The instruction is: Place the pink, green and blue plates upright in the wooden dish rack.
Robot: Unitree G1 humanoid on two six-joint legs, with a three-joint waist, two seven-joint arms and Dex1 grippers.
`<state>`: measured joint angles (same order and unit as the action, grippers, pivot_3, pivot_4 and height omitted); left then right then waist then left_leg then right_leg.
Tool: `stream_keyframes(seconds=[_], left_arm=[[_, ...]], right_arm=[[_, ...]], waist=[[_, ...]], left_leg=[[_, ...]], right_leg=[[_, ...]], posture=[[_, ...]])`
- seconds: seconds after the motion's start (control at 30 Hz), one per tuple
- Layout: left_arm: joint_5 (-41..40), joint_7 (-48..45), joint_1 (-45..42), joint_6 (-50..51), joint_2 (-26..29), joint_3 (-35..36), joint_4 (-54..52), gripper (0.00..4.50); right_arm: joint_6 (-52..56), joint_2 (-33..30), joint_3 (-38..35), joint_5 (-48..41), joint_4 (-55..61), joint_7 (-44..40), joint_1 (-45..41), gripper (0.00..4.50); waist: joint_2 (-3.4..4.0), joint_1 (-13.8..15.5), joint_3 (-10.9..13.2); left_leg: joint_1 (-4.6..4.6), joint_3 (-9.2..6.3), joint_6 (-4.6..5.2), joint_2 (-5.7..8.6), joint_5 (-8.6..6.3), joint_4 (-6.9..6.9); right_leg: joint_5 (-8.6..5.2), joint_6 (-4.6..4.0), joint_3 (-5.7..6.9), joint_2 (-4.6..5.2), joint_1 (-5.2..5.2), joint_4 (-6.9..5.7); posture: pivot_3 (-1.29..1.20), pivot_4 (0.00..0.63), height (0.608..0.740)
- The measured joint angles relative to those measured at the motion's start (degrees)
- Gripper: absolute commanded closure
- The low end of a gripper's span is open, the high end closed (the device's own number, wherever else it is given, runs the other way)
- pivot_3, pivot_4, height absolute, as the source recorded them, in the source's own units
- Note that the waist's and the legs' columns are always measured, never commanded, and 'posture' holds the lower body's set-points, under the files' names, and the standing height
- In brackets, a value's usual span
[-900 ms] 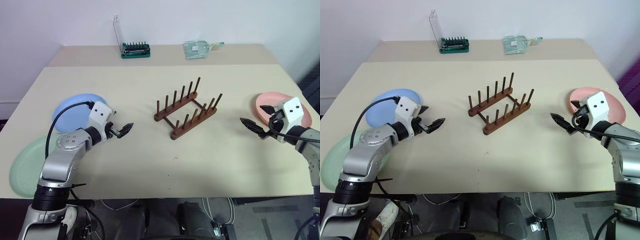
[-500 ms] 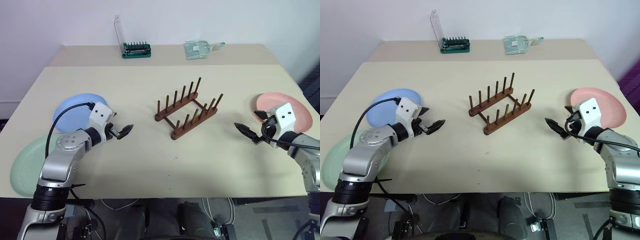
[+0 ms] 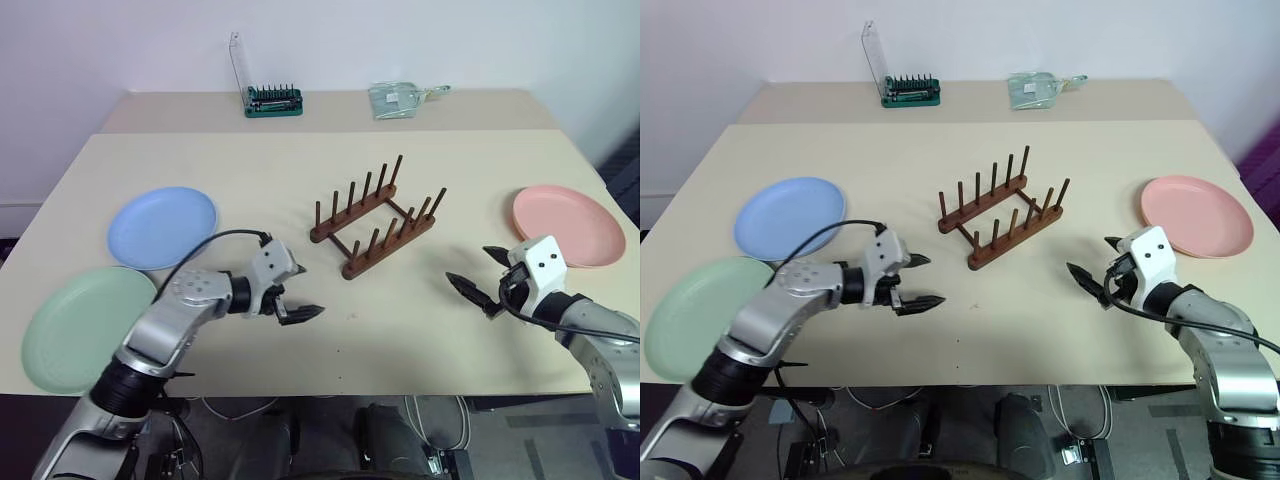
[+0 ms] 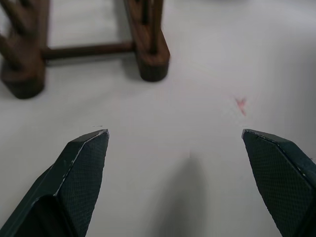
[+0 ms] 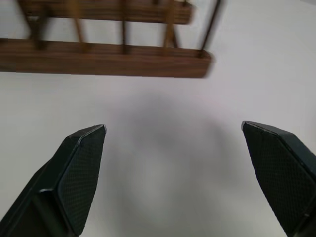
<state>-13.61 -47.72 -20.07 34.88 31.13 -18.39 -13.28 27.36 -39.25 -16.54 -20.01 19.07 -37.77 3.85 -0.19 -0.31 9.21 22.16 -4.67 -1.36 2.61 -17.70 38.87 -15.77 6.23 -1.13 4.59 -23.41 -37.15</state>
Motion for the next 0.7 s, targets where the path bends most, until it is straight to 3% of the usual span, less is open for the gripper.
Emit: stream_keyframes(seconds=[0.13,0.37,0.47,0.63,0.67,0.7], left_arm=[[4.38,9.54,-1.26,-0.33,-10.49,-1.56,4.34,0.06],[8.6,17.09,-3.22,-1.73,-19.63,-3.42,9.84,0.06],[8.6,18.4,-4.01,-1.51,-22.34,-2.69,11.57,0.84],[8.65,19.67,-4.26,-2.06,-23.94,-1.64,13.17,3.37],[8.76,19.78,-4.25,-2.44,-24.19,-1.74,13.25,3.74],[8.99,20.09,-4.37,-2.8,-24.45,-1.61,13.26,3.76]], right_arm=[[4.01,-0.19,-0.18,-2.68,5.81,-0.85,3.28,0.0],[7.99,-2.18,1.66,-7.2,12.63,-4.19,4.79,0.0],[8.43,-2.27,2.9,-7.13,12.62,-3.61,3.56,0.0],[8.44,-2.26,3.86,-7.07,12.62,-3.04,3.34,0.0],[8.44,-2.26,4.09,-7.05,12.62,-2.98,3.37,0.0],[8.44,-2.26,4.31,-7.04,12.63,-2.93,3.56,0.0]], waist=[[-0.01,0.95,0.0],[-0.02,1.11,-0.01],[-0.02,1.09,-0.01],[-0.02,1.11,0.0],[-0.02,1.09,0.0],[-0.02,1.08,-0.01]], left_leg=[[0.01,0.0,0.03,0.01,-0.01,0.09],[-0.14,-0.01,0.04,0.01,-0.02,0.14],[-0.17,-0.01,0.05,0.01,-0.03,0.13],[-0.17,-0.01,0.07,0.01,-0.04,0.13],[-0.17,0.0,0.07,0.01,-0.04,0.13],[-0.17,-0.01,0.07,0.01,-0.04,0.13]], right_leg=[[0.02,0.04,0.0,-0.01,0.03,0.0],[0.03,0.06,0.03,-0.01,0.23,0.03],[0.02,0.07,0.03,-0.02,0.25,0.03],[0.02,0.08,0.03,-0.01,0.25,0.05],[0.02,0.08,0.03,-0.01,0.25,0.06],[0.02,0.08,0.03,-0.01,0.25,0.06]], posture=[[0.0,0.15,0.74],[0.0,0.15,0.74],[0.0,0.15,0.74],[0.0,0.15,0.74],[0.0,0.15,0.74],[0.0,0.15,0.74]])
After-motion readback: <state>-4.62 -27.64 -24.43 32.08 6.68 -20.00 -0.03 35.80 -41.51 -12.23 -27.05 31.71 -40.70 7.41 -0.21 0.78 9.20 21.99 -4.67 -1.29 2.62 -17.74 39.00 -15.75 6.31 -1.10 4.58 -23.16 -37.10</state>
